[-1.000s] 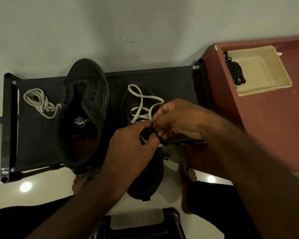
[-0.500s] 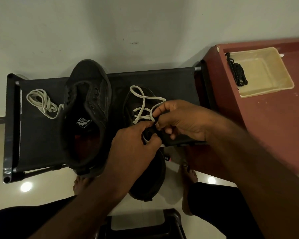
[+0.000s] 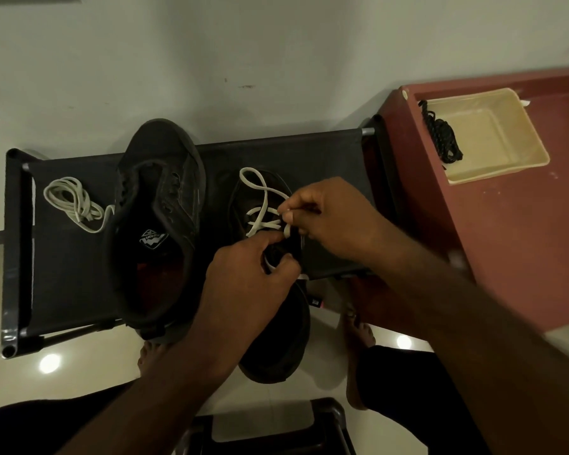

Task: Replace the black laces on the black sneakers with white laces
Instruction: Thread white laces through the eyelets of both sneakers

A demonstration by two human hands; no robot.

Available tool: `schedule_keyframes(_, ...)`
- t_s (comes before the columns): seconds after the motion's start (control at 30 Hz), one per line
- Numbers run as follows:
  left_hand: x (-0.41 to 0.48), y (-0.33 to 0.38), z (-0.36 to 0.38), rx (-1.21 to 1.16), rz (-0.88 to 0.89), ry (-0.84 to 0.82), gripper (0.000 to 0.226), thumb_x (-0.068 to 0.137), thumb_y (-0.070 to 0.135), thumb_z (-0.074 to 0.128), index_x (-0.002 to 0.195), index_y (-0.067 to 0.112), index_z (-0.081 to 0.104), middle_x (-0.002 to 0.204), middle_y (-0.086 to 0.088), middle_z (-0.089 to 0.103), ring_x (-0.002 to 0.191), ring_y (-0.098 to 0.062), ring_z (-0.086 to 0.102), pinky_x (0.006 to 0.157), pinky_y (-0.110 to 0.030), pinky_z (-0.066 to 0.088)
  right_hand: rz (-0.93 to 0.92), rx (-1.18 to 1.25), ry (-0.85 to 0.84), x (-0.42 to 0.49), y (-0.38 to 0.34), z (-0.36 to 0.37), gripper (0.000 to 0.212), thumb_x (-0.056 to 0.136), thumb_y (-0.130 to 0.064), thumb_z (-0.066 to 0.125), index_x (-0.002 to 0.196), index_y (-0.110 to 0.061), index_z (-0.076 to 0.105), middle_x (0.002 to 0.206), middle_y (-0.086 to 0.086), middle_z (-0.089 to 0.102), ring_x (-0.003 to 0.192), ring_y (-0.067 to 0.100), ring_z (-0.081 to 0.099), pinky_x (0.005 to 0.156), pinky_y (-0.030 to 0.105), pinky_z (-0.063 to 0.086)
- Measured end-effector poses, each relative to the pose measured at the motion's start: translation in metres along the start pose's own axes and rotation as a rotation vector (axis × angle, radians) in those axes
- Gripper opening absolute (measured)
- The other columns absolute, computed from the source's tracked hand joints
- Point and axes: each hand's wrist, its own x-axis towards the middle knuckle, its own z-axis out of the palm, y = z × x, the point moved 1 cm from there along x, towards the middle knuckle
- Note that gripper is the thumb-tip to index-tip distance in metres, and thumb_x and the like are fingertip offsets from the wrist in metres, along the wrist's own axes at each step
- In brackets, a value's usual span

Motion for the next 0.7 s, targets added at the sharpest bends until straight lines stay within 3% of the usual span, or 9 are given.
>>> schedule_keyframes(0.1,0.000,0.000,0.001,-0.011,-0.001,0.004,0.024,0.089,0.024,0.063,0.112,0.030,0.069,0.058,0.022,0.057,0.053,0.000,0.054,0.052,-0.012,0.043,0.031,0.011,0.107,0.001,0.003,0.002,0.013,0.098,-0.020,0.062,0.097,-0.014,0.074,0.084,-0.012,0.068,0.071,-0.012,0.061,0.062,0.005,0.044)
schedule_keyframes(0.2,-0.001,0.000,0.001,-0.013,-0.002,0.001,0.027,0.090,0.023,0.063,0.116,0.030,0.068,0.057,0.023,0.057,0.051,0.000,0.053,0.050,-0.012,0.041,0.137,0.283,0.046,0.001,-0.002,-0.001,0.014,0.102,-0.019,0.055,0.098,-0.012,0.067,0.090,-0.002,0.074,0.075,0.004,0.070,0.063,0.018,0.053)
schedule_keyframes(0.27,0.000,-0.001,0.001,-0.024,0.000,-0.001,0.028,0.090,0.023,0.064,0.117,0.029,0.068,0.057,0.023,0.056,0.049,0.001,0.052,0.050,-0.012,0.042,0.189,0.536,-0.009,-0.001,-0.009,-0.004,0.016,0.105,-0.016,0.049,0.104,-0.009,0.063,0.081,0.001,0.073,0.071,0.016,0.070,0.057,0.024,0.054)
schedule_keyframes(0.33,0.000,-0.001,0.001,-0.027,-0.005,-0.006,0.031,0.090,0.023,0.064,0.121,0.027,0.066,0.057,0.025,0.056,0.051,0.002,0.053,0.052,-0.009,0.042,0.237,0.632,-0.021,-0.002,-0.011,-0.006,0.019,0.106,-0.016,0.045,0.105,-0.010,0.063,0.068,0.001,0.064,0.059,0.015,0.062,0.049,0.024,0.047)
schedule_keyframes(0.43,0.000,-0.002,0.001,-0.032,-0.010,-0.010,0.034,0.090,0.024,0.063,0.124,0.027,0.065,0.055,0.025,0.055,0.051,0.003,0.054,0.050,-0.009,0.041,0.282,0.307,-0.024,-0.004,-0.009,-0.003,0.023,0.106,-0.019,0.043,0.104,-0.015,0.066,0.064,-0.009,0.053,0.047,0.001,0.050,0.042,0.018,0.038)
schedule_keyframes(0.53,0.001,-0.002,0.002,-0.027,-0.004,-0.006,0.029,0.089,0.024,0.064,0.118,0.029,0.068,0.055,0.020,0.056,0.049,0.000,0.052,0.049,-0.011,0.040,0.206,0.038,-0.066,-0.003,-0.006,0.004,0.024,0.103,-0.011,0.045,0.102,-0.010,0.069,0.064,-0.015,0.054,0.046,-0.013,0.052,0.041,0.006,0.035)
schedule_keyframes(0.7,0.002,-0.001,0.002,-0.030,-0.009,-0.005,0.030,0.088,0.024,0.064,0.117,0.028,0.069,0.055,0.020,0.058,0.052,0.001,0.055,0.051,-0.009,0.041,0.121,-0.202,-0.078,0.000,-0.002,0.004,0.018,0.100,-0.010,0.051,0.098,-0.010,0.069,0.074,-0.015,0.056,0.063,-0.004,0.055,0.050,0.004,0.037)
